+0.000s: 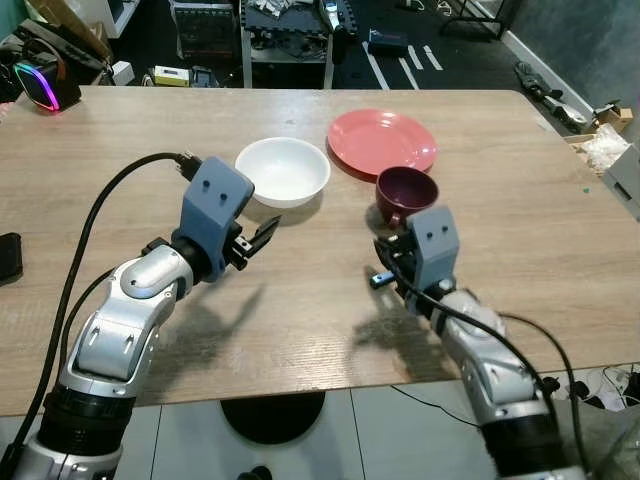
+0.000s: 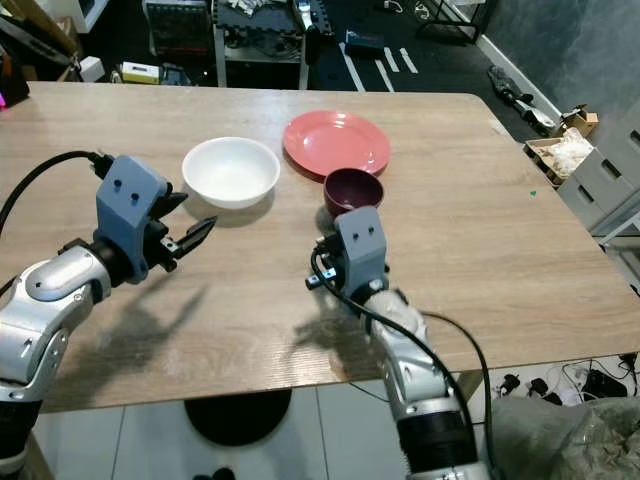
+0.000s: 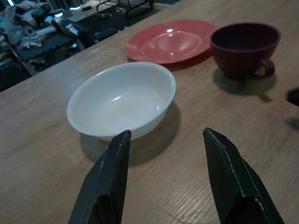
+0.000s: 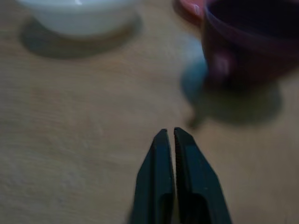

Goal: Setting the table

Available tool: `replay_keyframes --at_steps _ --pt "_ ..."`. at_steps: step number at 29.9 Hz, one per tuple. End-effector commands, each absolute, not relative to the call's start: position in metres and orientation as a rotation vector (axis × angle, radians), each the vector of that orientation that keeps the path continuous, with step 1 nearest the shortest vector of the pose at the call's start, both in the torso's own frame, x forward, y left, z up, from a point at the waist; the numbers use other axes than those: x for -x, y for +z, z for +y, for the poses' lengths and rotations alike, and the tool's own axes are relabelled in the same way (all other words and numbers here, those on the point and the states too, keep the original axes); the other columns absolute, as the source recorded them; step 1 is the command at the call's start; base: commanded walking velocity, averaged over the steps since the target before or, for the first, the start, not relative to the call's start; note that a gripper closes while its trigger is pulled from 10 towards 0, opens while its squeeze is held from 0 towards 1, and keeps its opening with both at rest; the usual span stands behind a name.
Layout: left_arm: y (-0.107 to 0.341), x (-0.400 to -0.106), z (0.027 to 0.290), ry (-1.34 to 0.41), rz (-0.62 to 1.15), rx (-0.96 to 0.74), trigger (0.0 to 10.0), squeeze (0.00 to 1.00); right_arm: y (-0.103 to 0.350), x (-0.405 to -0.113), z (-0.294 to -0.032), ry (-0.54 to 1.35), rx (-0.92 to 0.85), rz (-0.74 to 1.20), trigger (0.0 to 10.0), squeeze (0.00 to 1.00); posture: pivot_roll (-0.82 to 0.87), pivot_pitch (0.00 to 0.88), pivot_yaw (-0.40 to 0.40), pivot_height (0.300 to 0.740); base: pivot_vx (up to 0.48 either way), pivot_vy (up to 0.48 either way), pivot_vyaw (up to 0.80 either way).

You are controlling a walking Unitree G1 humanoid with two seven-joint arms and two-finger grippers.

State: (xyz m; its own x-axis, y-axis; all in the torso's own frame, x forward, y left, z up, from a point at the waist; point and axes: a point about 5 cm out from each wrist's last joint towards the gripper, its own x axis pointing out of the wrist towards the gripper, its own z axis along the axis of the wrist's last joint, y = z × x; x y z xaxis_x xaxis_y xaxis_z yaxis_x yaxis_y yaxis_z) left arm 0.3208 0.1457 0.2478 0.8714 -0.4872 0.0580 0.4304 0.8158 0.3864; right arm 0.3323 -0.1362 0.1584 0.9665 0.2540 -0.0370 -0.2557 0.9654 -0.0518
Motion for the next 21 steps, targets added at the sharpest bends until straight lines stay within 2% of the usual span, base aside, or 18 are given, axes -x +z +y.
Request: replay_keyframes --at_steps 1,2,7,10,12,15,16,21 --pt "0.242 -0.322 0.144 -0.511 -0.124 -0.394 10.0 0.0 0.152 -0.33 -0.145 0.18 0.023 0.062 10.0 0.56 0.09 0.128 0.012 0.74 0.0 0.0 0.0" --pt "0.24 -0.322 0.142 -0.538 -0.112 -0.401 10.0 0.0 0.149 -0.329 -0.146 0.147 -0.005 0.067 10.0 1.0 0.1 0.13 0.012 0.74 0.0 0.0 0.0" --pt "0.227 -0.319 0.129 -0.765 -0.028 -0.447 10.0 0.0 0.153 -0.325 -0.136 0.065 -0.123 0.039 10.0 1.0 0.1 0.132 0.012 0.74 0.0 0.0 0.0" --pt "0.226 -0.319 0.126 -0.816 -0.018 -0.436 10.0 0.0 0.155 -0.325 -0.132 0.063 -0.137 0.026 10.0 1.0 0.1 0.131 0.015 0.74 0.0 0.0 0.0" --pt "0.224 -0.321 0.122 -0.883 -0.001 -0.423 10.0 0.0 0.159 -0.326 -0.12 0.071 -0.173 0.003 10.0 1.0 0.09 0.131 0.016 0.74 0.0 0.0 0.0" --pt "0.224 -0.333 0.116 -0.915 0.012 -0.422 10.0 0.0 0.164 -0.328 -0.09 0.156 -0.196 -0.03 10.0 1.0 0.1 0.13 0.017 0.74 0.0 0.0 0.0" --pt "0.225 -0.335 0.115 -0.913 0.011 -0.421 10.0 0.0 0.163 -0.328 -0.086 0.166 -0.183 -0.03 10.0 0.0 0.1 0.13 0.017 0.74 0.0 0.0 0.0" --pt "0.228 -0.34 0.115 -0.91 0.009 -0.412 10.0 0.0 0.161 -0.329 -0.072 0.176 -0.164 -0.038 10.0 0.0 0.11 0.133 0.02 0.74 0.0 0.0 0.0"
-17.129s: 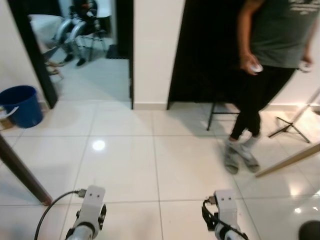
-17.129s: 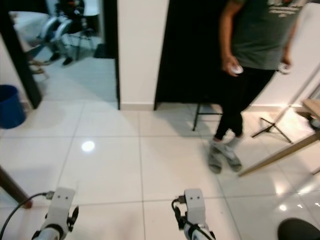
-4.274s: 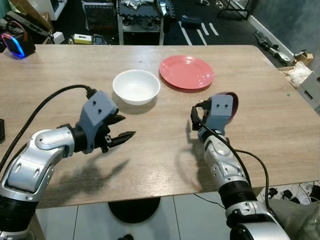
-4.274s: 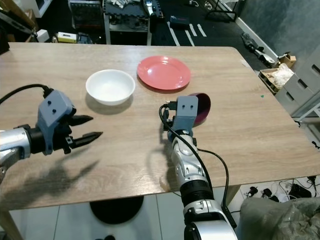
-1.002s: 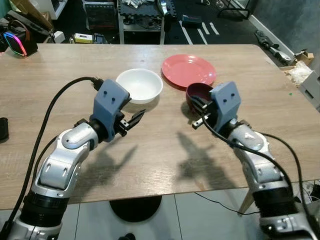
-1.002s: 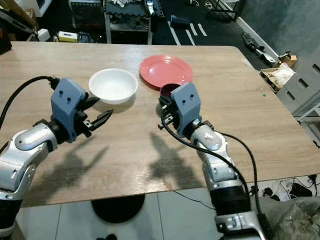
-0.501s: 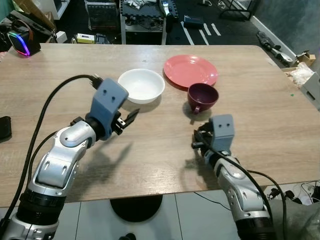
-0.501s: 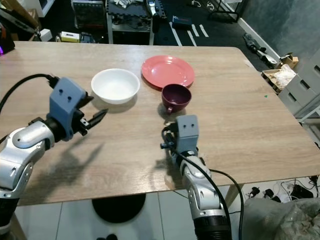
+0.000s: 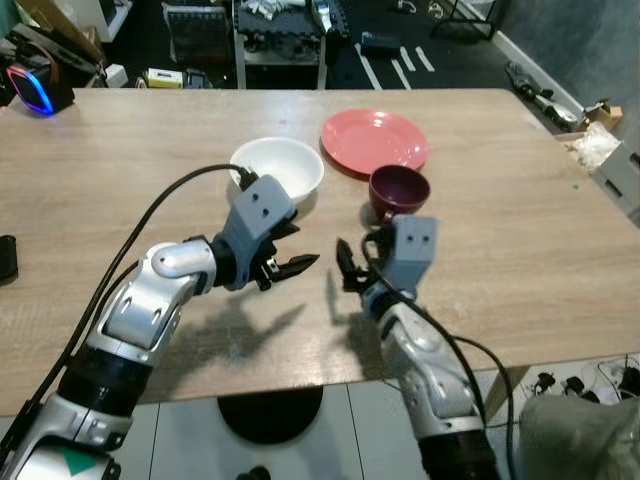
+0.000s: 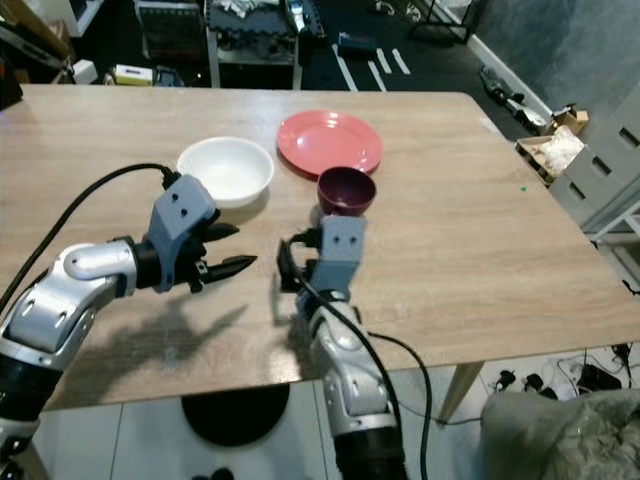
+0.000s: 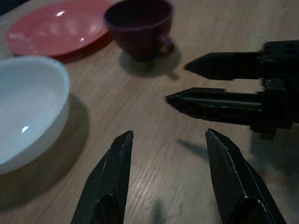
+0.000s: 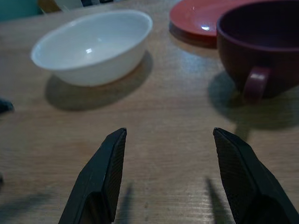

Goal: Setting the table

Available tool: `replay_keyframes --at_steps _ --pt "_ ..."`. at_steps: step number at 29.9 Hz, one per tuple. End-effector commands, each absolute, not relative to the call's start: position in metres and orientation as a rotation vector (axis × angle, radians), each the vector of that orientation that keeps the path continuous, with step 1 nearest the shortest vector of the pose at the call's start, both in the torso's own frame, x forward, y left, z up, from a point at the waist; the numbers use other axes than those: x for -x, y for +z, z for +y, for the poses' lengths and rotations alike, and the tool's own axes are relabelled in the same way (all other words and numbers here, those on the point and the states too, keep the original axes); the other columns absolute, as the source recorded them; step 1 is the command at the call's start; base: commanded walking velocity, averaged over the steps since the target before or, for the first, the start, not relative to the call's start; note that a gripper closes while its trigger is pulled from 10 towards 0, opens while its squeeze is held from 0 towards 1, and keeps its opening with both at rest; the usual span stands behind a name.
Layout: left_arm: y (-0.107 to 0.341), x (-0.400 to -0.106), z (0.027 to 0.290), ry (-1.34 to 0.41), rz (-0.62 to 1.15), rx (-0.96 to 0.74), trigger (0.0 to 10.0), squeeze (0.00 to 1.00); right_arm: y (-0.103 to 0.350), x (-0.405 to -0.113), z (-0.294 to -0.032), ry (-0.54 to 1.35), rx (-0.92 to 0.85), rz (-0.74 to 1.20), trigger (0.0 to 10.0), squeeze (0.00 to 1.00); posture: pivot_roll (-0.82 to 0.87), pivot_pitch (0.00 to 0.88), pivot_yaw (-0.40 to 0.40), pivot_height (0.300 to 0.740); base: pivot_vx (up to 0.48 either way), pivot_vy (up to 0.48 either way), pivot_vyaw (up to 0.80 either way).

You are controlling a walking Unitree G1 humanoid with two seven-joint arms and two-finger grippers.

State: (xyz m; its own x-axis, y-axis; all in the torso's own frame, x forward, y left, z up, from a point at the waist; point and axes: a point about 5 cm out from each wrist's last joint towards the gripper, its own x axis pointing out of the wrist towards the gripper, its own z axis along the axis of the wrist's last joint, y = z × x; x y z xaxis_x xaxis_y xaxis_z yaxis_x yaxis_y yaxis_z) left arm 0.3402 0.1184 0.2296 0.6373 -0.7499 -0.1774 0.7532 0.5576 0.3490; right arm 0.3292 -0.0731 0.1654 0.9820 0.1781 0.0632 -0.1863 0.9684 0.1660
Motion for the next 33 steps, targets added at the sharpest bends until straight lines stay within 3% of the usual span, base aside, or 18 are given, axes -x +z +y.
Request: replay_keyframes --at_steps 1,8,18,33 --pt "0.229 -0.341 0.114 -0.915 0.006 -0.414 10.0 0.0 0.161 -0.33 -0.068 0.168 -0.164 -0.04 10.0 0.0 0.11 0.135 0.021 0.74 0.0 0.0 0.0" --pt "0.241 -0.335 0.119 -0.956 -0.033 -0.414 10.0 0.0 0.159 -0.346 -0.066 0.046 -0.105 -0.055 10.0 0.0 0.13 0.144 0.025 0.74 0.0 0.0 0.0" --pt "0.239 -0.293 0.148 -1.015 0.011 -0.445 10.0 0.0 0.165 -0.362 -0.072 -0.017 -0.1 -0.081 10.0 0.0 0.18 0.158 0.028 0.74 0.0 0.0 0.0" --pt "0.24 -0.27 0.163 -0.946 0.04 -0.415 10.0 0.0 0.17 -0.38 -0.076 -0.108 -0.088 -0.101 10.0 0.0 0.2 0.16 0.021 0.74 0.0 0.0 0.0"
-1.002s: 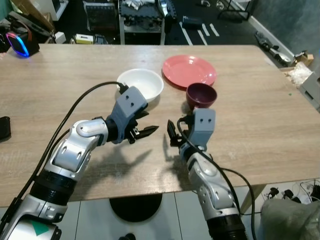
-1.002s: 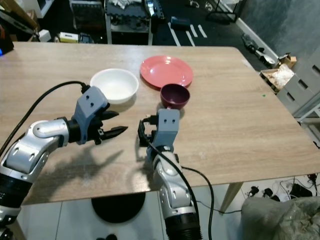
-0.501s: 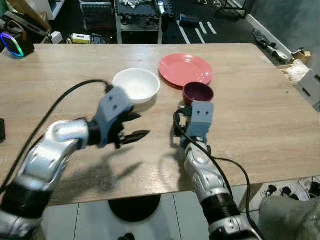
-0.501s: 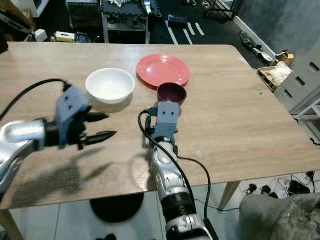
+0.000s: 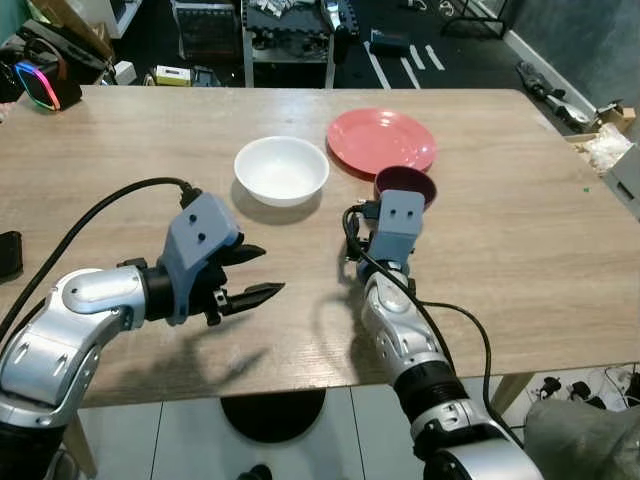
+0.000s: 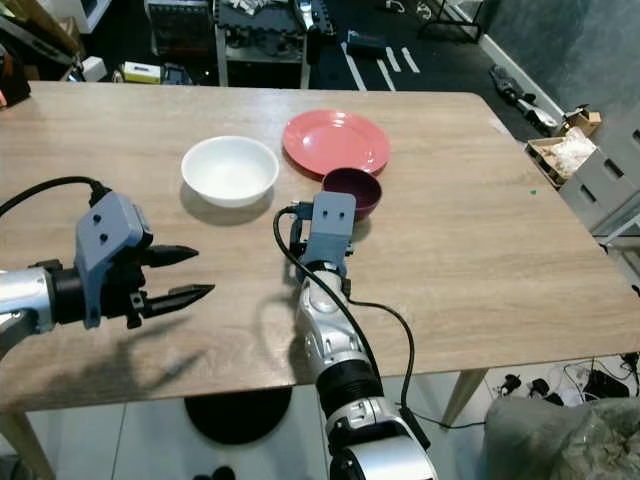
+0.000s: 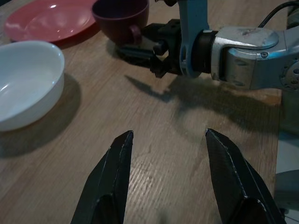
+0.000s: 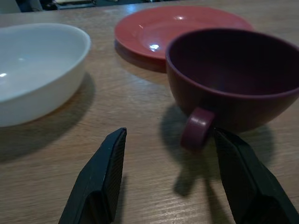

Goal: Setting the table

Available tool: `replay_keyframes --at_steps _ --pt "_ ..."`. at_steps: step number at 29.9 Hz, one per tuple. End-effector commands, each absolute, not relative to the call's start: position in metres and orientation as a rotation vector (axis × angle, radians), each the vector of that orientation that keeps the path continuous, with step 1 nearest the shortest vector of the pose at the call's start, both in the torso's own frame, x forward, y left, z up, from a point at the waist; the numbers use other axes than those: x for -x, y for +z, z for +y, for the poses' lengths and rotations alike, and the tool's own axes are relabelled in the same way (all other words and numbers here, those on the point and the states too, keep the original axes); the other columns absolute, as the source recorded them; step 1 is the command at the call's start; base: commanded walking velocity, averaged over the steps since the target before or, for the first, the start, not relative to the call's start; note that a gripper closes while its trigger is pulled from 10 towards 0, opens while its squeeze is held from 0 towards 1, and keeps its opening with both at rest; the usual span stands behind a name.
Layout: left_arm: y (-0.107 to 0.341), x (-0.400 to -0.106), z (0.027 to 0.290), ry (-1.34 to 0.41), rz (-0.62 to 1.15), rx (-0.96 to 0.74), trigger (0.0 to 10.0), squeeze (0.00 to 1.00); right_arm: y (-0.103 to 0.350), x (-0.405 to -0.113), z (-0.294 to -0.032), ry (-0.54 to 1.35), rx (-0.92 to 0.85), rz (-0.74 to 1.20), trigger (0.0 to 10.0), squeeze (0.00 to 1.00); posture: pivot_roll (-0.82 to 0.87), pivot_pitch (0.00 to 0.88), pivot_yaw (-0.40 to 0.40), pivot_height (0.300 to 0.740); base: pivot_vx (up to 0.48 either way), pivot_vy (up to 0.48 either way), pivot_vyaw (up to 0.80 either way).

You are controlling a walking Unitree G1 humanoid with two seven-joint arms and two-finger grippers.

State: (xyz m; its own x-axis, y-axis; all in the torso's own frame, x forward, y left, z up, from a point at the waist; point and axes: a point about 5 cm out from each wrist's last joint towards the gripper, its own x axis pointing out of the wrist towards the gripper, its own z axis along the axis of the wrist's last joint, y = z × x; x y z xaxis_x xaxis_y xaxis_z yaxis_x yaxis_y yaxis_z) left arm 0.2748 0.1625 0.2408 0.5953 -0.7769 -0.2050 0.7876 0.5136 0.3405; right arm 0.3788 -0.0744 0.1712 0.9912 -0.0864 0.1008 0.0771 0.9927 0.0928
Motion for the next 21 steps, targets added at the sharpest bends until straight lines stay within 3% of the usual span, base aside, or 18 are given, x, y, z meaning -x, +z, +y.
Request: replay_keyframes --at_steps 1,4,6,8,11,13,21 --pt "0.24 -0.27 0.163 -0.946 0.04 -0.415 10.0 0.0 0.17 -0.38 -0.076 -0.108 -0.088 -0.101 10.0 0.0 0.2 0.16 0.021 0.74 0.0 0.0 0.0" --pt "0.24 -0.268 0.163 -0.935 0.042 -0.406 10.0 0.0 0.169 -0.383 -0.081 -0.138 -0.074 -0.09 10.0 0.0 0.2 0.16 0.021 0.74 0.0 0.0 0.0" --pt "0.24 -0.268 0.163 -0.924 0.038 -0.392 10.0 0.0 0.167 -0.385 -0.085 -0.156 -0.062 -0.085 5.0 0.0 0.21 0.157 0.019 0.74 0.0 0.0 0.0" --pt "0.241 -0.268 0.163 -0.916 0.037 -0.383 10.0 0.0 0.166 -0.386 -0.089 -0.173 -0.055 -0.079 4.9 0.0 0.21 0.157 0.019 0.74 0.0 0.0 0.0" --pt "0.241 -0.268 0.164 -0.907 0.04 -0.377 10.0 0.0 0.166 -0.388 -0.093 -0.193 -0.047 -0.073 3.6 0.0 0.21 0.155 0.018 0.74 0.0 0.0 0.0" --pt "0.241 -0.267 0.164 -0.901 0.041 -0.372 10.0 0.0 0.166 -0.389 -0.096 -0.203 -0.046 -0.071 0.0 0.0 0.21 0.153 0.018 0.74 0.0 0.0 0.0" --pt "0.24 -0.267 0.164 -0.89 0.045 -0.362 10.0 0.0 0.17 -0.392 -0.104 -0.222 -0.055 -0.086 0.0 0.0 0.2 0.148 0.017 0.74 0.0 0.0 0.0"
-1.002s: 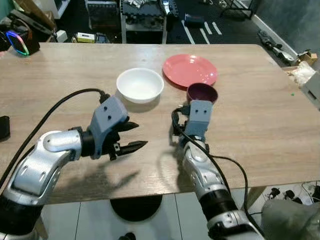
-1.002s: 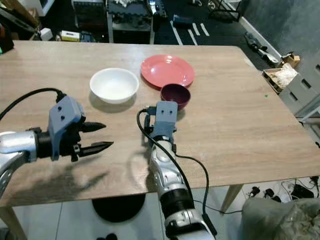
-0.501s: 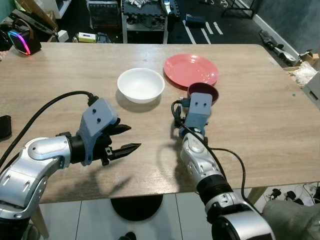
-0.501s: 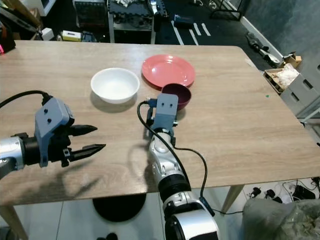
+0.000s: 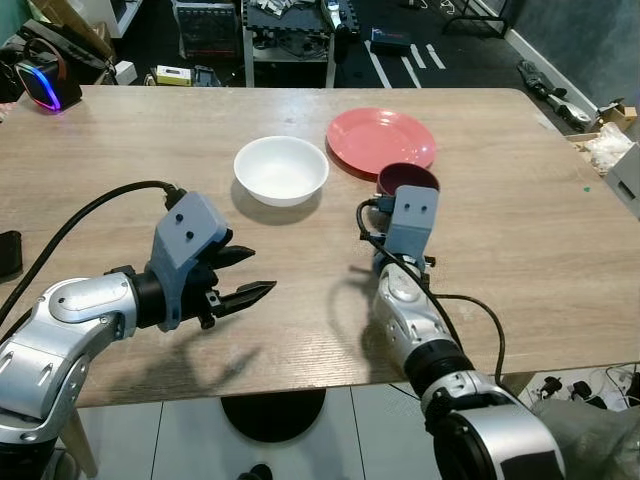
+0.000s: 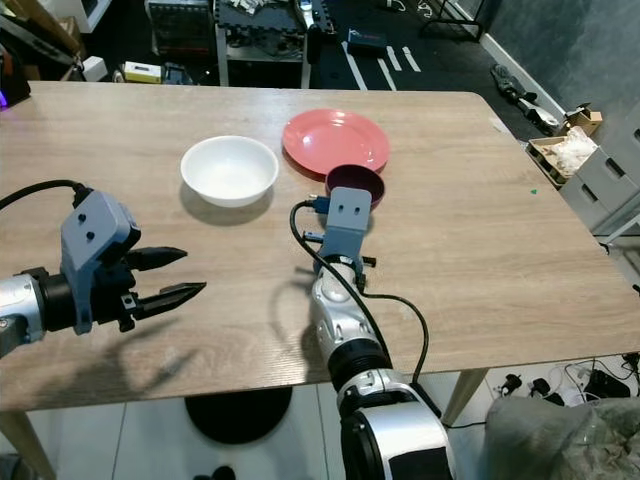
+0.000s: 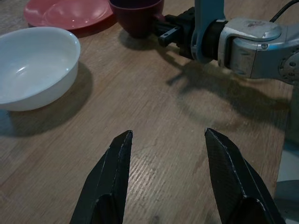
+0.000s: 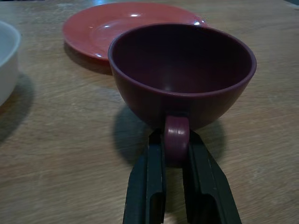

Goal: Setting the table

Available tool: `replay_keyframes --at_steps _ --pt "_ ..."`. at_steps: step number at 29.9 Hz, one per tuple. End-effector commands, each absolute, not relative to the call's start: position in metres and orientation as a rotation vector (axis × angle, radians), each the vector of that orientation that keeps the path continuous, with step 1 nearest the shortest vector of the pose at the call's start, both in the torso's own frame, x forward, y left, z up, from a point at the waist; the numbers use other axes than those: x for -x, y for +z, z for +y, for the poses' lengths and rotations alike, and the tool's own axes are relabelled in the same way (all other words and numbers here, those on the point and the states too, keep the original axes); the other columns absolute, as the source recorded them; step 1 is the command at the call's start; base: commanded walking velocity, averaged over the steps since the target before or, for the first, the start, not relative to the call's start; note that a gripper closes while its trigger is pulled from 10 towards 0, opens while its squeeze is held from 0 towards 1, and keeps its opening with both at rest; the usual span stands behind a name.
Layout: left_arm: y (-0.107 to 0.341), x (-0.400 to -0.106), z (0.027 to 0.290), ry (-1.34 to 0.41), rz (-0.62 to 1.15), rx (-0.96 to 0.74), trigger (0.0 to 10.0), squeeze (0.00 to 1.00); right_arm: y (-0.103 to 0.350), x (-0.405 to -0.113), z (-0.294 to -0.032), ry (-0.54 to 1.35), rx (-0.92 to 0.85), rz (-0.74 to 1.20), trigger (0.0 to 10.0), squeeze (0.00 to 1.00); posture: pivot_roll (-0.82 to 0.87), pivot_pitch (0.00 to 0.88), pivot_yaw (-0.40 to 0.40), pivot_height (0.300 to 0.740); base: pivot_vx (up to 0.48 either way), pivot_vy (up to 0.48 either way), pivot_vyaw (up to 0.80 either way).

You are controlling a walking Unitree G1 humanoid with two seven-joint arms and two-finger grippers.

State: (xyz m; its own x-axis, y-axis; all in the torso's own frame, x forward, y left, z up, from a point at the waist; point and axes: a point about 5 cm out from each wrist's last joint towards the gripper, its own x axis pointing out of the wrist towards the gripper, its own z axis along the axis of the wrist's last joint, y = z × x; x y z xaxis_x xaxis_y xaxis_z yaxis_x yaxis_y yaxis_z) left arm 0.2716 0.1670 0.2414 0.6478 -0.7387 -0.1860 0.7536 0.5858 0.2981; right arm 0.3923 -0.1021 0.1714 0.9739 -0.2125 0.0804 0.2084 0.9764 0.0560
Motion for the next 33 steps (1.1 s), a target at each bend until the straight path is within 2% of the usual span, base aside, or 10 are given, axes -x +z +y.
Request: replay_keyframes --at_steps 1,9,10,15,16,18,19,26,31,33 --pt "0.24 -0.267 0.164 -0.887 0.046 -0.362 10.0 0.0 0.173 -0.393 -0.105 -0.221 -0.056 -0.098 0.0 0.0 0.2 0.146 0.018 0.74 0.0 0.0 0.0" --pt "0.238 -0.269 0.164 -0.88 0.046 -0.358 10.0 0.0 0.18 -0.395 -0.117 -0.196 -0.037 -0.142 0.0 0.0 0.17 0.136 0.015 0.74 0.0 0.0 0.0" --pt "0.237 -0.27 0.163 -0.875 0.04 -0.356 10.0 0.0 0.192 -0.397 -0.129 -0.164 -0.035 -0.191 0.0 0.0 0.15 0.127 0.015 0.74 0.0 0.0 0.0" --pt "0.237 -0.272 0.163 -0.841 0.012 -0.363 10.0 0.0 0.212 -0.397 -0.147 -0.097 -0.03 -0.264 0.0 0.0 0.12 0.117 0.015 0.74 0.0 0.0 0.0" --pt "0.24 -0.277 0.164 -0.774 -0.025 -0.345 10.0 0.0 0.225 -0.393 -0.162 -0.055 -0.023 -0.314 2.4 0.0 0.1 0.103 0.016 0.74 0.0 0.0 0.0" --pt "0.242 -0.279 0.164 -0.746 -0.038 -0.336 10.0 0.0 0.229 -0.391 -0.167 -0.042 -0.021 -0.329 2.4 0.0 0.1 0.103 0.016 0.74 0.0 0.0 0.0" --pt "0.245 -0.283 0.166 -0.683 -0.054 -0.302 10.0 0.0 0.234 -0.386 -0.176 -0.02 -0.026 -0.344 10.0 0.0 0.08 0.092 0.017 0.74 0.0 0.0 0.0" --pt "0.244 -0.289 0.173 -0.495 -0.031 -0.23 10.0 0.0 0.236 -0.353 -0.204 0.118 0.035 -0.345 10.0 0.0 0.03 0.059 0.014 0.74 0.0 0.0 0.0" --pt "0.238 -0.289 0.176 -0.422 -0.011 -0.209 10.0 0.0 0.222 -0.334 -0.22 0.117 0.064 -0.287 10.0 0.0 0.02 0.041 0.011 0.74 0.0 0.0 0.0" --pt "0.233 -0.291 0.179 -0.316 -0.014 -0.226 10.0 0.0 0.212 -0.322 -0.23 0.088 0.06 -0.247 10.0 0.0 0.01 0.03 0.012 0.74 0.0 0.0 0.0"
